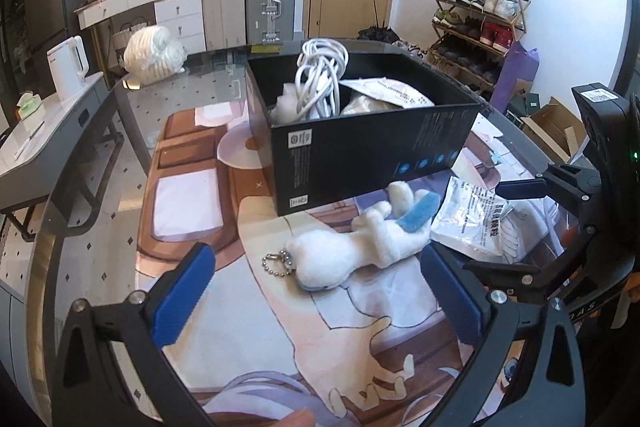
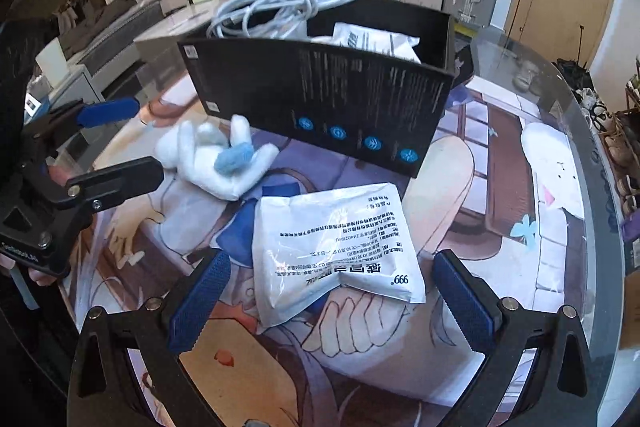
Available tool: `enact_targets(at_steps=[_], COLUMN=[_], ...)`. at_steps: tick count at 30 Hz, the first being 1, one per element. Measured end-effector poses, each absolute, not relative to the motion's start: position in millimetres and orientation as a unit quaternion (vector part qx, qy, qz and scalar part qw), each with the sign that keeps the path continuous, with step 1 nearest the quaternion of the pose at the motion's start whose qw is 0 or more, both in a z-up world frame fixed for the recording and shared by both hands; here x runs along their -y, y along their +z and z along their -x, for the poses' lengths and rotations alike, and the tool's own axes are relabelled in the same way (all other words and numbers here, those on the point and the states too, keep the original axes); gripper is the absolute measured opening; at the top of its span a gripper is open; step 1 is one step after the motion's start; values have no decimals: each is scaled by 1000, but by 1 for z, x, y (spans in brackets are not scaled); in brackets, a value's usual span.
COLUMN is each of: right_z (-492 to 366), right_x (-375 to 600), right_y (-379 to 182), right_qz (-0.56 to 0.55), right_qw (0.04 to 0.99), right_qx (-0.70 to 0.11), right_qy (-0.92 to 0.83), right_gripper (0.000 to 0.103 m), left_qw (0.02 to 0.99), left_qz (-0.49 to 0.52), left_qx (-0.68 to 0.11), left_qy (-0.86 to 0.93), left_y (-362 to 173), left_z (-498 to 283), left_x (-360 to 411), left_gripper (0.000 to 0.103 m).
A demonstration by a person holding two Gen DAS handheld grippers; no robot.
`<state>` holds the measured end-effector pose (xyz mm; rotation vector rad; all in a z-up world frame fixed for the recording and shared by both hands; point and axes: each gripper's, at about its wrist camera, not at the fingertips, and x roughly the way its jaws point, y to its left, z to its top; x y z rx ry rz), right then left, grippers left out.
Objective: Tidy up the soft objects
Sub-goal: 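Lower the right tool onto the second white medicine packet and close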
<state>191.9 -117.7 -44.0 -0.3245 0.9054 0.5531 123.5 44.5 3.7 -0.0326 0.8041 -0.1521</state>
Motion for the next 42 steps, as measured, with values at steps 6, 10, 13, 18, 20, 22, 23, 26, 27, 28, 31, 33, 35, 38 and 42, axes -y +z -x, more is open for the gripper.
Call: enact_targets(at_steps=[6, 10, 13, 18, 20, 22, 23, 26, 27, 28, 31, 33, 35, 38, 42], right_z=[-197, -199, -199, -196, -195, -193, -192, -189, -187, -186, -184, -183, -182, -181, -179], right_x=[113, 112, 112, 112, 113, 113, 114, 114, 114, 115, 116, 117, 118, 120, 122], right_y=[-45, -46, -46, -45, -44, -42, -41, -40, -40, -40, -40, -39, -40, -40, -40], right_qz=[162, 162, 161, 164, 164, 165, 165, 169, 171, 171, 170, 170, 169, 166, 166], right_qw=[852, 852, 851, 850, 850, 851, 851, 853, 853, 853, 853, 853, 853, 853, 853], right_qx=[-428, -428, -428, -424, -421, -417, -416, -409, -407, -406, -403, -402, -401, -401, -401], right_qy=[255, 255, 259, 265, 269, 272, 273, 278, 279, 281, 286, 286, 288, 288, 290], right_gripper=[103, 103, 102, 96, 88, 80, 77, 68, 66, 65, 63, 61, 61, 61, 61], left_qw=[908, 906, 903, 901, 901, 900, 900, 898, 898, 898, 897, 895, 894, 890, 890], left_qz=[12, 15, 21, 24, 26, 28, 29, 30, 31, 31, 37, 41, 45, 51, 54], left_qx=[-413, -417, -422, -426, -426, -427, -428, -431, -432, -432, -434, -436, -439, -444, -443], left_qy=[-72, -71, -73, -76, -75, -77, -78, -77, -77, -78, -81, -82, -84, -91, -91], left_y=[-5, -6, -8, -9, -8, -8, -9, -10, -10, -11, -12, -14, -15, -15, -15], left_z=[-133, -134, -136, -139, -141, -142, -142, -142, -143, -143, -144, -146, -147, -149, -150], left_x=[-44, -46, -48, -47, -47, -46, -46, -46, -46, -46, -48, -49, -49, -47, -47], left_gripper=[103, 103, 103, 103, 103, 103, 103, 103, 103, 103, 103, 103, 103, 103, 102])
